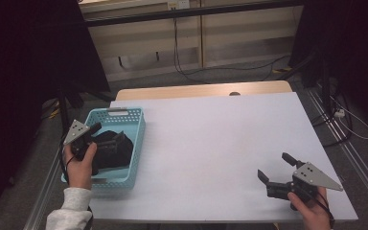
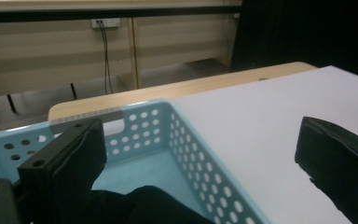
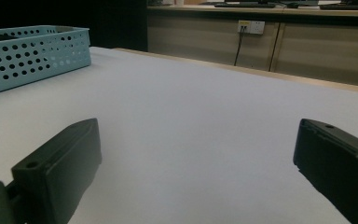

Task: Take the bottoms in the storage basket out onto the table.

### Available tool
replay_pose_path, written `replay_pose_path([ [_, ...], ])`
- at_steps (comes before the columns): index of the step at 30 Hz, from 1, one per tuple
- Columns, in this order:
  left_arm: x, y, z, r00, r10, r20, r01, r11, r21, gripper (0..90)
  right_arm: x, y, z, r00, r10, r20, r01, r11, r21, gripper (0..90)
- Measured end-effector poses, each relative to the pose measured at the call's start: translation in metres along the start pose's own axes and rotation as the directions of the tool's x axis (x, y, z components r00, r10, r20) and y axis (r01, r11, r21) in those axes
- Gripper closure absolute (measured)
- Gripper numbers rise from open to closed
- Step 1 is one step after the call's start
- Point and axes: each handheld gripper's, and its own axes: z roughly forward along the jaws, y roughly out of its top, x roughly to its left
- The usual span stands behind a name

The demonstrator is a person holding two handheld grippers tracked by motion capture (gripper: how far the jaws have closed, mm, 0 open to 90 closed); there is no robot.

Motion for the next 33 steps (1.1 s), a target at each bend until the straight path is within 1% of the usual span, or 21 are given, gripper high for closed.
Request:
replay_pose_path([
  [4, 0.013, -0.004, 0.005, 0.9994, -0.019, -0.028, 0.02, 0.9993, 0.033, 2.0, 0.0, 0.0, 0.0, 1.0, 0.0, 0.0, 0.0, 1.0, 0.001, 0.0],
  [6, 0.02, -0.006, 0.007, 0.9988, -0.021, -0.043, 0.024, 0.9981, 0.056, 2.0, 0.0, 0.0, 0.0, 1.0, -0.001, 0.0, 0.001, 1.0, 0.001, 0.0],
  [9, 0.027, -0.01, 0.011, 0.9973, -0.033, -0.066, 0.038, 0.9964, 0.075, 2.2, 0.0, 0.0, 0.0, 1.0, 0.0, -0.002, 0.0, 1.0, 0.0, 0.0],
  [10, 0.028, -0.011, 0.012, 0.9971, -0.035, -0.067, 0.04, 0.9962, 0.077, 2.3, 0.0, 0.0, 0.0, 1.0, -0.001, -0.002, 0.001, 1.0, 0.0, 0.0],
  [13, 0.031, -0.016, 0.018, 0.9946, -0.062, -0.083, 0.069, 0.9946, 0.078, 2.3, 0.0, 0.001, 0.0, 1.0, -0.001, -0.005, 0.001, 1.0, 0.0, 0.0],
  [15, 0.031, -0.016, 0.019, 0.9946, -0.063, -0.082, 0.07, 0.9943, 0.08, 2.3, 0.0, 0.001, 0.0, 1.0, -0.003, -0.007, 0.003, 1.0, -0.001, 0.0],
  [17, 0.032, -0.016, 0.024, 0.9936, -0.073, -0.086, 0.08, 0.9939, 0.075, 2.3, 0.0, -0.001, 0.0, 1.0, 0.003, -0.007, -0.003, 1.0, 0.005, 0.0],
  [19, 0.034, -0.016, 0.03, 0.9939, -0.076, -0.08, 0.083, 0.9927, 0.088, 2.3, 0.001, -0.001, 0.001, 1.0, 0.005, -0.002, -0.005, 1.0, 0.006, 0.0],
  [20, 0.035, -0.016, 0.032, 0.9944, -0.071, -0.078, 0.079, 0.9908, 0.109, 2.4, 0.001, 0.0, 0.0, 1.0, 0.006, 0.001, -0.006, 1.0, 0.006, 0.0],
  [21, 0.038, -0.016, 0.037, 0.9961, -0.054, -0.069, 0.064, 0.9863, 0.152, 2.5, 0.001, 0.0, 0.0, 1.0, 0.005, 0.001, -0.005, 1.0, 0.004, 0.0],
  [22, 0.038, -0.016, 0.037, 0.9961, -0.054, -0.069, 0.064, 0.9863, 0.152, 2.8, 0.001, 0.0, 0.0, 1.0, 0.002, -0.001, -0.002, 1.0, 0.003, 0.0],
  [23, 0.04, -0.016, 0.039, 0.9977, -0.027, -0.062, 0.038, 0.9819, 0.186, 2.8, 0.001, 0.0, 0.0, 1.0, 0.002, -0.001, -0.002, 1.0, 0.003, 0.0],
  [24, 0.041, -0.016, 0.041, 0.9986, -0.007, -0.052, 0.017, 0.9788, 0.204, 3.1, 0.002, 0.0, -0.001, 1.0, -0.002, -0.002, 0.002, 1.0, 0.003, 0.0],
  [26, 0.043, -0.016, 0.044, 0.9987, 0.02, -0.048, -0.007, 0.9687, 0.248, 3.1, 0.002, 0.0, -0.001, 1.0, -0.001, -0.004, 0.001, 1.0, 0.006, 0.0],
  [27, 0.047, -0.016, 0.047, 0.9992, 0.02, -0.035, -0.011, 0.9637, 0.267, 3.1, 0.001, 0.0, -0.001, 1.0, 0.0, -0.006, 0.0, 1.0, 0.007, 0.1],
  [28, 0.047, -0.016, 0.047, 0.9992, 0.02, -0.035, -0.011, 0.9637, 0.267, 3.2, 0.001, 0.0, -0.001, 1.0, 0.0, -0.006, 0.0, 1.0, 0.007, 0.1],
  [29, 0.049, -0.017, 0.049, 0.9997, 0.001, -0.023, 0.006, 0.9596, 0.281, 3.2, 0.001, 0.0, -0.001, 1.0, -0.002, -0.006, 0.002, 1.0, 0.007, 0.0],
  [30, 0.052, -0.017, 0.049, 0.9997, -0.007, -0.022, 0.013, 0.9573, 0.289, 3.3, 0.0, 0.0, -0.001, 1.0, 0.002, -0.005, -0.002, 1.0, 0.007, 0.1],
  [31, 0.054, -0.018, 0.05, 0.9993, -0.004, -0.037, 0.015, 0.9547, 0.297, 3.3, 0.0, 0.0, -0.001, 1.0, 0.002, -0.005, -0.002, 1.0, 0.007, 0.1],
  [32, 0.056, -0.018, 0.05, 0.999, 0.002, -0.046, 0.012, 0.9506, 0.31, 4.1, 0.0, 0.0, -0.001, 1.0, 0.006, -0.006, -0.006, 1.0, 0.006, 0.1],
  [33, 0.058, -0.018, 0.05, 0.9989, 0.011, -0.045, 0.004, 0.948, 0.318, 4.0, 0.0, 0.0, -0.001, 1.0, 0.005, -0.008, -0.005, 1.0, 0.006, 0.1],
])
